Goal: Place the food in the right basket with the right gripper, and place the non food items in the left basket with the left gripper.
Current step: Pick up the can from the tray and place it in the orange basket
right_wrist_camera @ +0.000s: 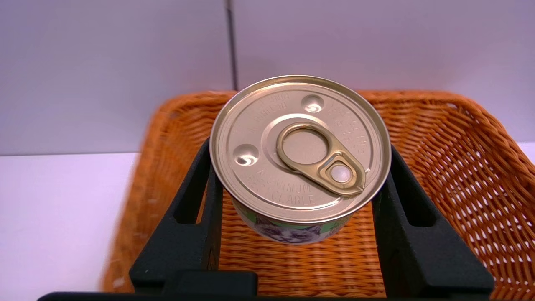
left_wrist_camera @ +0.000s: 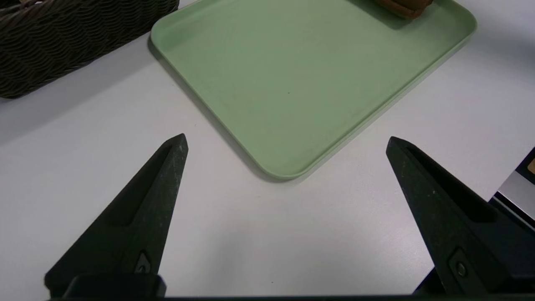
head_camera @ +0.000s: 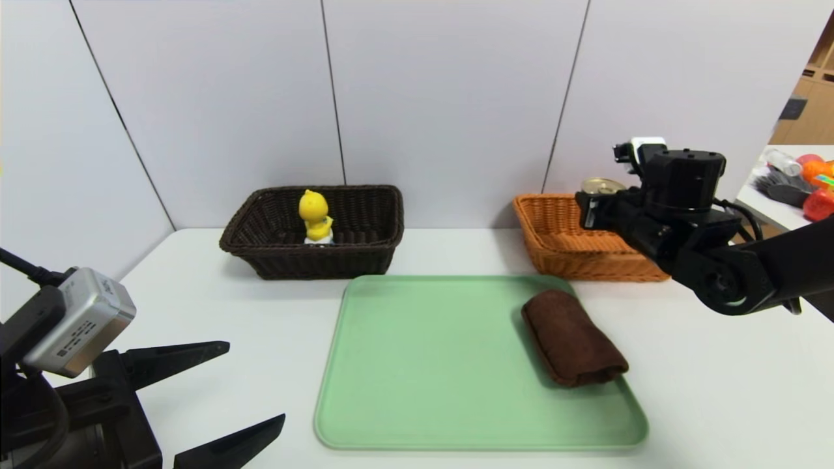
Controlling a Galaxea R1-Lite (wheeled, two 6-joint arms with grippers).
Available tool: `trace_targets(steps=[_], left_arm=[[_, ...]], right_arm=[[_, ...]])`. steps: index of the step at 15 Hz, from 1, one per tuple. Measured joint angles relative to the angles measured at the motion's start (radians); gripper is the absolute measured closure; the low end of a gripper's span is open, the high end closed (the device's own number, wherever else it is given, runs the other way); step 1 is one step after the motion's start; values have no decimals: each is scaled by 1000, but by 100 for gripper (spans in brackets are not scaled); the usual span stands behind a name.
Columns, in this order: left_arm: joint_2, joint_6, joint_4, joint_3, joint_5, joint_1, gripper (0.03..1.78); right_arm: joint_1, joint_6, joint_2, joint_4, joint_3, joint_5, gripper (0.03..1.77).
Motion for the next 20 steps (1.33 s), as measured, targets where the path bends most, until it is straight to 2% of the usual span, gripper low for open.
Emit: trace_targets(steps=[6,12,20], left_arm=[[0,0,-1,1,1,0,12],[1,0,-1,1,1,0,12],[4,0,-2,1,1,0,12]], right_arm=[[-65,5,103,162,-114,5,82],[-86,7,155,297,-248,6,82],[-99,11,208,370,-344,5,83]])
